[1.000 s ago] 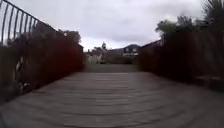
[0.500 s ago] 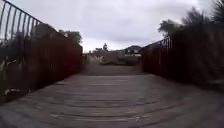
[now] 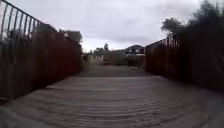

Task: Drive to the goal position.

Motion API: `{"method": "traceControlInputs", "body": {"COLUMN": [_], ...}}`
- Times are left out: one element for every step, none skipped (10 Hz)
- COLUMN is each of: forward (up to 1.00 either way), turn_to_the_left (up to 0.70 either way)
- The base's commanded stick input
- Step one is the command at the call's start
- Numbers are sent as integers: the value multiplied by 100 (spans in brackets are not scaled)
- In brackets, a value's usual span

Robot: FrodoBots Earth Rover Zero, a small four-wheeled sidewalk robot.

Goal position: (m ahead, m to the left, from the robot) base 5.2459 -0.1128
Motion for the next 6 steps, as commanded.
{"method": "traceControlInputs", "body": {"forward": [100,100,100,100,100,100], "turn_to_the_left": [0,0,0,0,0,0]}}
